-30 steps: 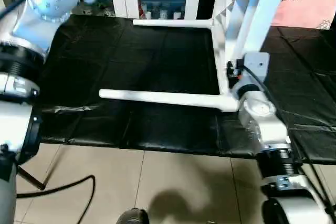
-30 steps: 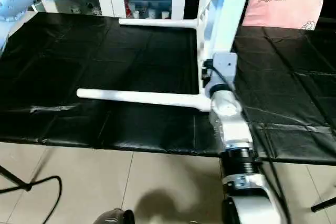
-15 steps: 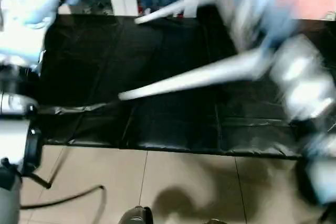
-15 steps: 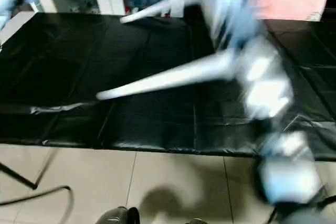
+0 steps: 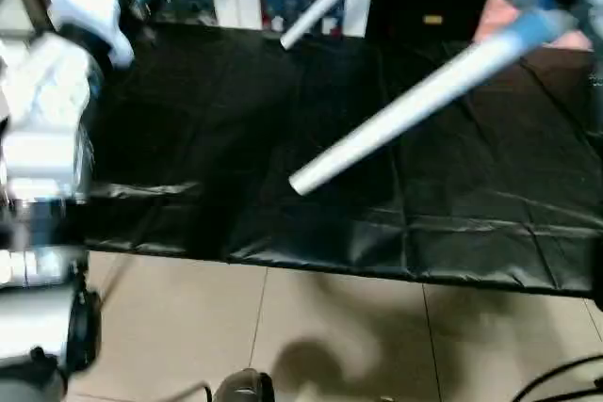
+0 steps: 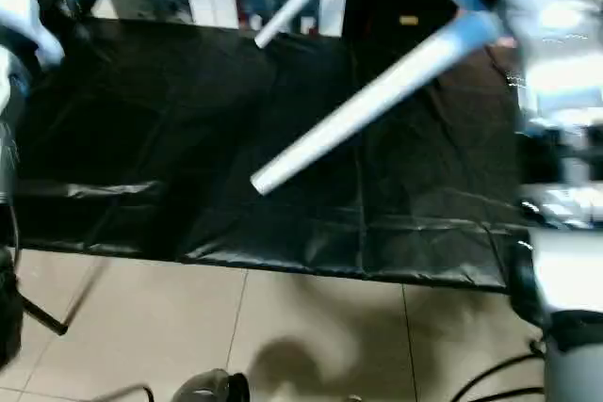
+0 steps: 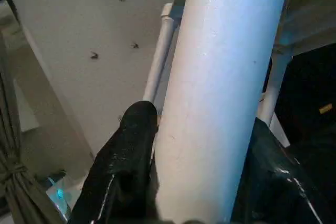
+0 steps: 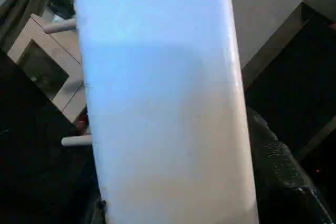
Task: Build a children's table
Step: Flip table
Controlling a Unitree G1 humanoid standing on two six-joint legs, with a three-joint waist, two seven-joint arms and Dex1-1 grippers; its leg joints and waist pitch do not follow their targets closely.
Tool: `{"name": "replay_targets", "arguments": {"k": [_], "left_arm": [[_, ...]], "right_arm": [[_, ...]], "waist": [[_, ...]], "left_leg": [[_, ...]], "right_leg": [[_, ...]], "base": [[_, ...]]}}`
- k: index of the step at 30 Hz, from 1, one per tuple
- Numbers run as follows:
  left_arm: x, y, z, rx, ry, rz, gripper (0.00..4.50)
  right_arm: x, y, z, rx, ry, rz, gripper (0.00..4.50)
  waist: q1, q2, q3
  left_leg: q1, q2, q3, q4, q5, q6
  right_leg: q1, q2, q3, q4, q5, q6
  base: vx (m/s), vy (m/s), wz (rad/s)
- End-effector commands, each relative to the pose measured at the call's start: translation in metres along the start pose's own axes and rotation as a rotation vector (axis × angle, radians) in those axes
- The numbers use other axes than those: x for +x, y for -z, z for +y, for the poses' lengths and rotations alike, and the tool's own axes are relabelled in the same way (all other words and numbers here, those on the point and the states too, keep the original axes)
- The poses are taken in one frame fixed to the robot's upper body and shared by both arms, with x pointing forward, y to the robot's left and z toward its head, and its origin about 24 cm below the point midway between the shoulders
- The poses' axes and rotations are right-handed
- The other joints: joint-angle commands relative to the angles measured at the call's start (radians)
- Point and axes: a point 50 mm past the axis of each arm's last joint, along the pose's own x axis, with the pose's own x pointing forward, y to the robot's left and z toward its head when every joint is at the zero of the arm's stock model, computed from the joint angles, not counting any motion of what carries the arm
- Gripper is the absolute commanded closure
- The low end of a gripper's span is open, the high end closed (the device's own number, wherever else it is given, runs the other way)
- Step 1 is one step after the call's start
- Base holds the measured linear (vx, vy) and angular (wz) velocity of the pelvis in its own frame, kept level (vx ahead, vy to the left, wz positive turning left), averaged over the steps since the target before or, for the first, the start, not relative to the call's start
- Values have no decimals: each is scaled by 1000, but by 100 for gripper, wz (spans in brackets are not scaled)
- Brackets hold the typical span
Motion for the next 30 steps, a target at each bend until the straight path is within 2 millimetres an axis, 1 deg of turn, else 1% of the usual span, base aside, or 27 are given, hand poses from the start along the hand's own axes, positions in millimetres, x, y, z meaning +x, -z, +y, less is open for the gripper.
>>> {"name": "replay_targets", "arguments": {"k": [1,2,3,5,6,7,8,9,10,11,13,14,15,17,18,19,20,21,22,23,24,25,26,27,28,29,30], "left_arm": [[-10,36,3,-156,-75,173,265],[-9,35,2,-151,-70,176,265],[-9,33,1,-143,-65,178,265],[-9,32,1,-135,-57,181,265],[-9,32,0,-135,-56,183,265],[-8,31,-1,-130,-51,187,265],[-8,31,-2,-130,-47,192,265],[-7,32,-2,-129,-47,204,265],[-7,33,-3,-124,-41,217,265],[-7,34,-4,-124,-38,225,265],[-7,36,-6,-127,-36,237,265],[-7,36,-9,-113,-25,241,265],[-7,37,-12,-100,-14,244,265],[-7,37,-14,-87,-5,242,265],[-7,37,-14,-87,-5,242,265],[-5,35,-15,-81,-2,238,265],[-5,35,-15,-81,-2,238,265],[-3,32,-14,-80,-9,226,267],[-3,32,-14,-80,-9,226,267],[1,29,-15,-100,-12,215,268],[3,28,-17,-114,-10,213,268],[3,28,-17,-116,-11,212,268],[5,28,-18,-157,-28,207,268],[6,33,-24,-252,-33,253,268],[6,33,-26,-254,-25,259,268],[7,35,-32,-243,7,271,268],[7,35,-34,-231,22,272,268]], "right_arm": [[2,-15,20,138,-251,-167,261],[2,-14,21,137,-257,-165,261],[2,-14,21,142,-268,-165,261],[1,-13,22,135,-286,-160,261],[0,-13,23,128,-294,-156,261],[-1,-12,23,129,-304,-154,225],[-2,-12,24,130,-314,-159,225],[-4,-12,25,128,-326,-165,225],[-4,-12,25,129,-337,-168,175],[-5,-11,26,127,-343,-169,175],[-6,-9,27,105,-346,-158,165],[-5,-6,28,88,-343,-142,154],[-5,-2,29,72,-335,-123,141],[-4,0,29,62,-326,-112,127],[-4,0,29,62,-326,-112,121],[-3,3,29,81,-292,-100,106],[-3,3,29,81,-292,-100,91],[-1,8,29,96,-240,-93,79],[-1,8,29,96,-240,-93,79],[-1,16,37,119,-217,-96,64],[-2,20,42,130,-216,-98,50],[-2,20,42,130,-216,-99,42],[-3,22,46,143,-219,-104,38],[-3,25,51,153,-222,-108,31],[-3,26,52,156,-217,-108,19],[-3,27,53,168,-199,-106,7],[-3,28,53,175,-189,-105,7]], "waist": [[-15,-16,-73],[-19,-15,-70],[-22,-12,-70],[-28,-14,-69],[-30,-14,-69],[-32,-15,-68],[-35,-13,-66],[-38,-14,-67],[-38,-14,-67],[-38,-13,-66],[-44,-12,-68],[-47,-8,-67],[-52,-7,-68],[-56,-7,-67],[-65,-12,-64],[-76,-16,-55],[-80,-13,-52],[-85,-2,-52],[-87,7,-51],[-87,29,-45],[-14,40,-50],[13,-5,-81],[-40,-60,-104],[-34,-43,-51],[-34,-43,-51],[-21,-16,-44],[-43,-6,-45]], "left_leg": [[79,59,-48,-75,-407,-108],[87,58,-55,-78,-484,-142],[89,57,-60,-81,-512,-154],[90,55,-62,-82,-546,-162],[92,55,-63,-82,-552,-162],[91,54,-63,-82,-557,-162],[90,53,-66,-83,-570,-163],[92,51,-66,-82,-588,-160],[92,51,-68,-83,-594,-158],[92,50,-70,-84,-598,-157],[92,50,-73,-87,-620,-159],[93,50,-75,-90,-637,-165],[94,50,-77,-93,-656,-173],[100,49,-76,-94,-700,-183],[106,44,-76,-88,-735,-175],[99,40,-81,-88,-753,-167],[98,40,-87,-91,-766,-170],[99,42,-93,-102,-822,-191],[101,45,-94,-115,-868,-206],[57,58,-79,-195,-983,-234],[-65,58,-6,-291,-1042,-258],[-33,26,81,-255,-708,-273],[89,37,21,-15,-473,-247],[24,-44,-138,118,-88,-50],[24,-44,-138,118,-88,-50],[45,-15,-148,75,-167,-74],[120,19,-137,2,-481,-123]], "right_leg": [[-1,-61,23,-91,-268,-184],[-6,-65,24,-99,-346,-163],[-7,-65,23,-100,-361,-155],[-12,-66,23,-104,-376,-147],[-13,-66,22,-105,-380,-146],[-13,-66,22,-105,-383,-146],[-13,-68,21,-106,-394,-144],[-13,-68,20,-109,-407,-141],[-13,-70,19,-111,-414,-136],[-14,-71,18,-112,-417,-137],[-12,-69,14,-110,-418,-137],[-13,-68,11,-110,-417,-137],[-13,-66,8,-111,-410,-138],[-19,-63,5,-113,-410,-137],[-24,-64,3,-120,-443,-129],[-21,-67,-2,-126,-519,-109],[-18,-69,-8,-129,-556,-100],[-12,-60,-21,-126,-590,-88],[-11,-51,-31,-120,-571,-92],[33,-6,-72,-51,-447,-113],[130,21,-103,153,-250,-120],[118,10,-46,138,-434,-114],[3,-105,16,19,-762,-52],[28,-141,100,-152,-864,-114],[28,-141,100,-152,-864,-114],[29,-122,60,-128,-721,-193],[-32,-32,4,-87,-608,-211]], "base": [[-65,20,-2],[-65,20,-2],[0,0,0],[0,0,0],[0,0,0],[0,0,0],[0,0,0],[0,0,0],[0,0,0],[0,0,0],[0,0,0],[0,0,0],[0,0,0],[0,0,0],[0,0,0],[-38,31,-19],[-38,31,-19],[-50,30,-24],[-75,29,-20],[-75,29,-20],[-147,9,-1],[-109,-63,7],[-109,-63,7],[-29,-95,-2],[0,0,0],[0,0,0],[-91,-3,16]]}}
